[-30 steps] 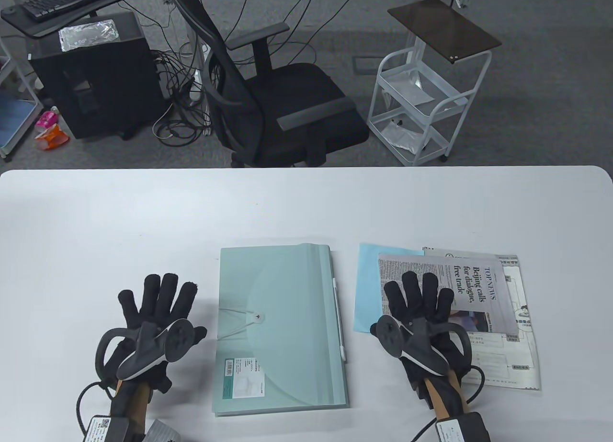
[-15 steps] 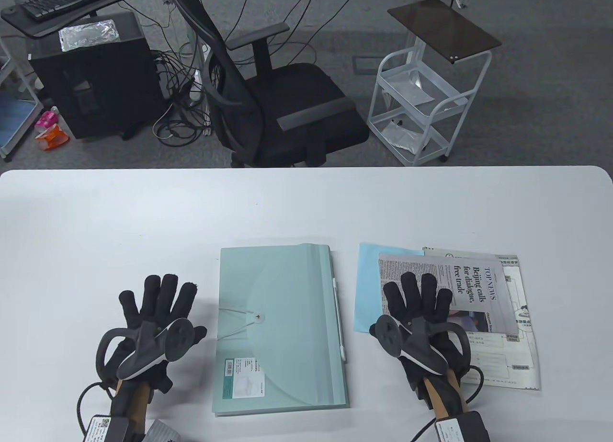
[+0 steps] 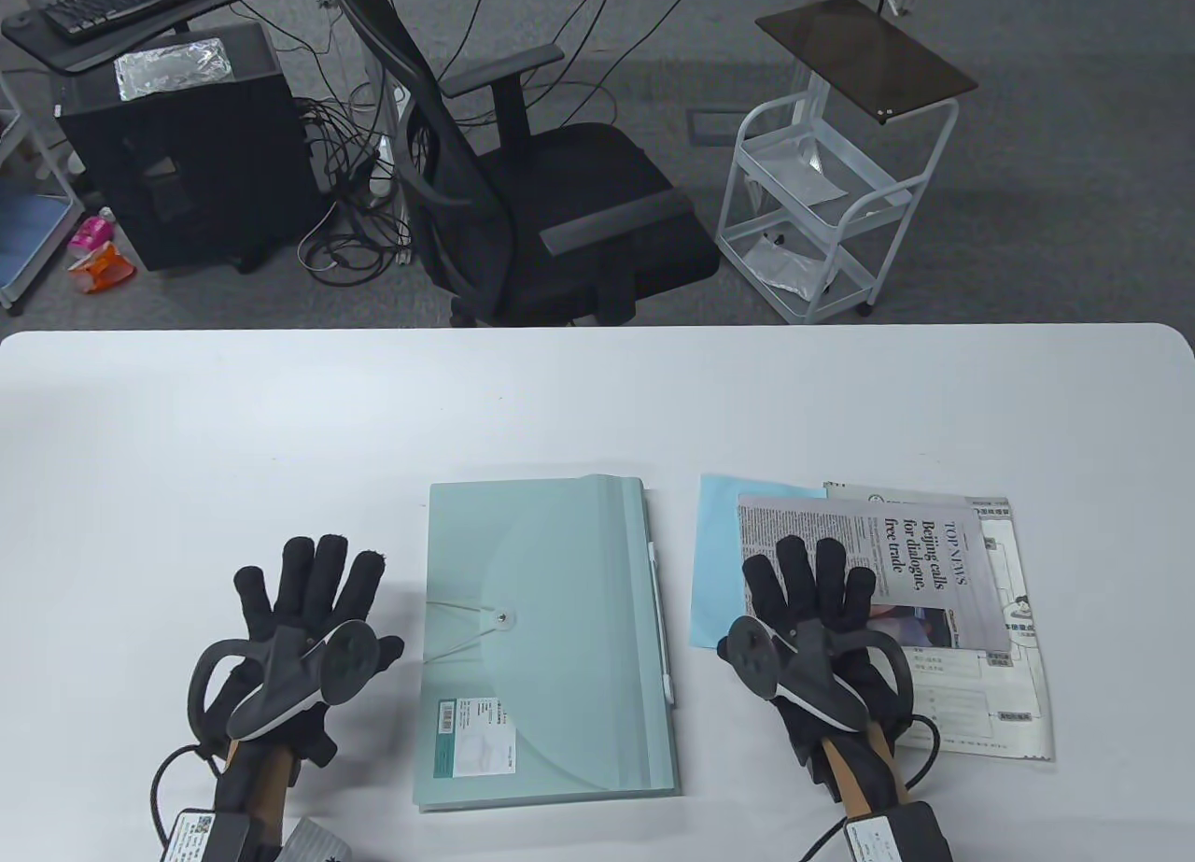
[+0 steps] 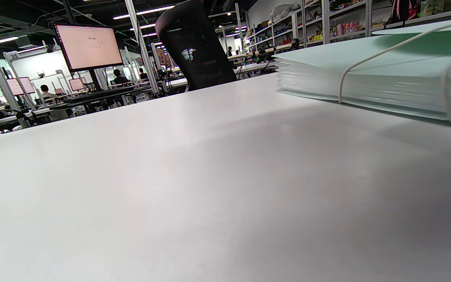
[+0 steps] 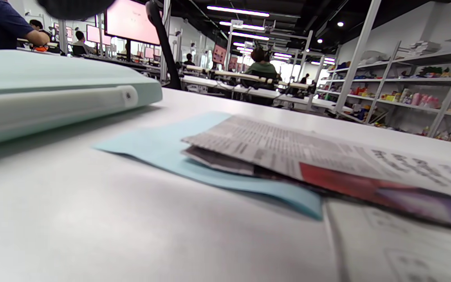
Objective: Pull documents from accordion folder and sort
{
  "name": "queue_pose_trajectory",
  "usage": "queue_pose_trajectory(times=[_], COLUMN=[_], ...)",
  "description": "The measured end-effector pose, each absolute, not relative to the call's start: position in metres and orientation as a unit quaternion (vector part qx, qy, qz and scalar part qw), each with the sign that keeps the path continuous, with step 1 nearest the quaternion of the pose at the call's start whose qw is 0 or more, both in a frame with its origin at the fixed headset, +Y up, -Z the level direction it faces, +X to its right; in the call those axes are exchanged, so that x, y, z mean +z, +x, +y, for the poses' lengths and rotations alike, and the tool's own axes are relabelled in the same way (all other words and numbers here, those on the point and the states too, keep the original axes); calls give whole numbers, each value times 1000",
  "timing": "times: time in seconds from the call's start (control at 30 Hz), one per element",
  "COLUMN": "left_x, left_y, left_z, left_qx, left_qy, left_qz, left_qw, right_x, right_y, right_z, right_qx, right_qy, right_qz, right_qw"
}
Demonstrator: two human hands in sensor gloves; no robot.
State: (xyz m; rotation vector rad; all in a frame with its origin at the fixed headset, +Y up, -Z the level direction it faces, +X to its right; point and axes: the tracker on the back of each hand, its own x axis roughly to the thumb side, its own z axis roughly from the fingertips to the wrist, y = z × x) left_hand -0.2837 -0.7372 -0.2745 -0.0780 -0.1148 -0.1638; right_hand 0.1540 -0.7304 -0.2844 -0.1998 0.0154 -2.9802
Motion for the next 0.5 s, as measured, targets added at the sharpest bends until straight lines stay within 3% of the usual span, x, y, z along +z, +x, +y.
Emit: queue_pose_trajectory(times=[0.5], left_x=[-274], left_y=[-283], left_z=[-738], left_qx=[-82], left_qy=[-39], left_qz=[-58], left_qw=[994], right_x=[-284], right_y=[152], right_z=[-731], right_qx=[-994], right_qy=[-70], right_qz=[-3], right_qw=[86])
